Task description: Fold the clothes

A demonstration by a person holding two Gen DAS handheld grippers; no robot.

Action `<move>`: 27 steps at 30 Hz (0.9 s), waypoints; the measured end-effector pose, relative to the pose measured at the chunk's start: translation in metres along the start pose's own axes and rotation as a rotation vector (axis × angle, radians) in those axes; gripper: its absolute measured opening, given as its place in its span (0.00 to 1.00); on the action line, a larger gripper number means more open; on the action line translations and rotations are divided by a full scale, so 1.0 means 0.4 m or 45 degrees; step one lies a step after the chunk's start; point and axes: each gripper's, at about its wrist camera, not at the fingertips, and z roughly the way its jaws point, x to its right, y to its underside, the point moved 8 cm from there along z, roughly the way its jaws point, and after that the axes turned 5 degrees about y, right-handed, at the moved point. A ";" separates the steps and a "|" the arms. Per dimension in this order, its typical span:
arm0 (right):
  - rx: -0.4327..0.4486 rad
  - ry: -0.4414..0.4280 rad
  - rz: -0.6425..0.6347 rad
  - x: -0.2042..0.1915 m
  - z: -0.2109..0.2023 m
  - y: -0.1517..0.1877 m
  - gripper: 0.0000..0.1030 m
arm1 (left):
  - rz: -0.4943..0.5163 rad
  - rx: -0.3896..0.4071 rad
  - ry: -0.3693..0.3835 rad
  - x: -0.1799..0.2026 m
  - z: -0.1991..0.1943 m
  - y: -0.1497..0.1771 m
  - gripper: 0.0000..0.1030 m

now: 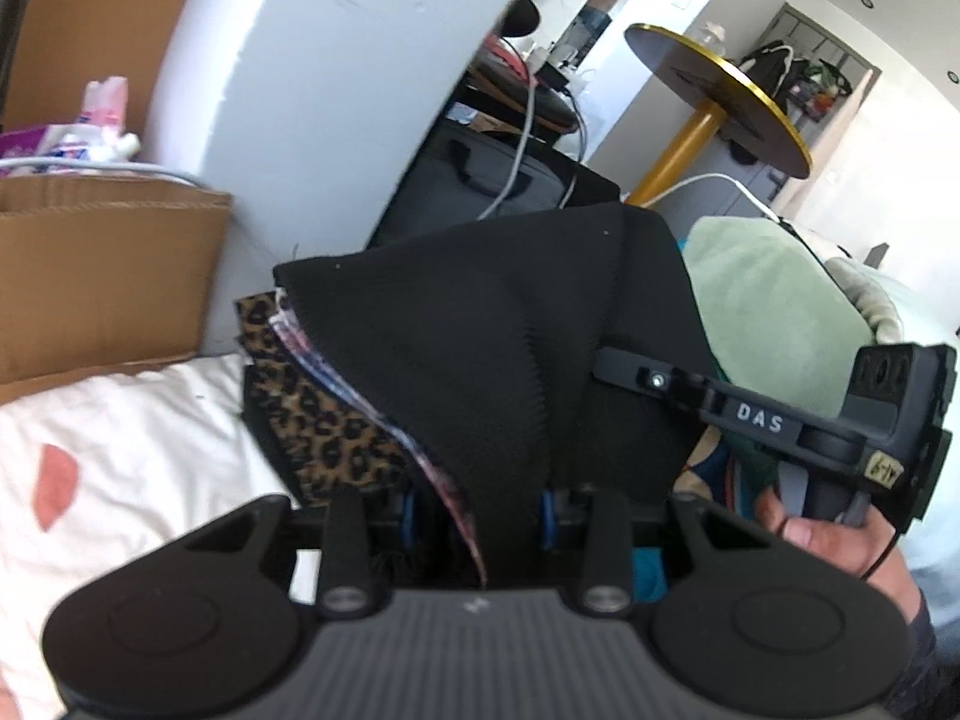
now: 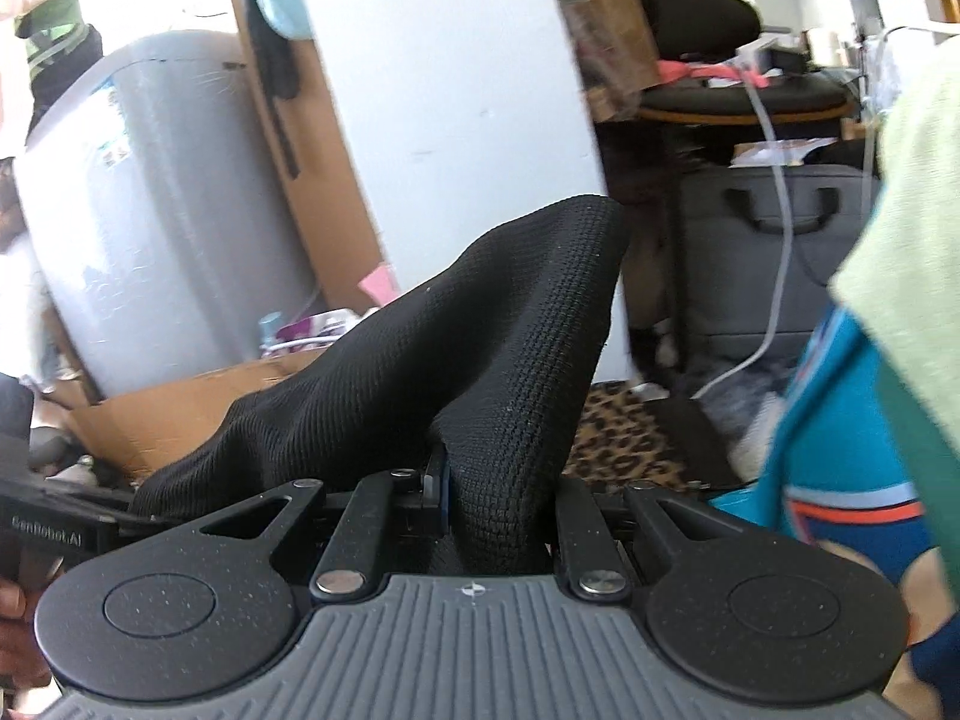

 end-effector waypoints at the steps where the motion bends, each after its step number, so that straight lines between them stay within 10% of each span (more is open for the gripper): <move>1: 0.002 0.019 0.000 0.013 -0.002 -0.002 0.13 | -0.006 0.005 0.009 0.008 0.015 0.004 0.37; 27: -0.041 0.244 -0.056 0.160 0.215 -0.014 0.14 | -0.273 0.115 0.072 -0.095 0.288 0.025 0.37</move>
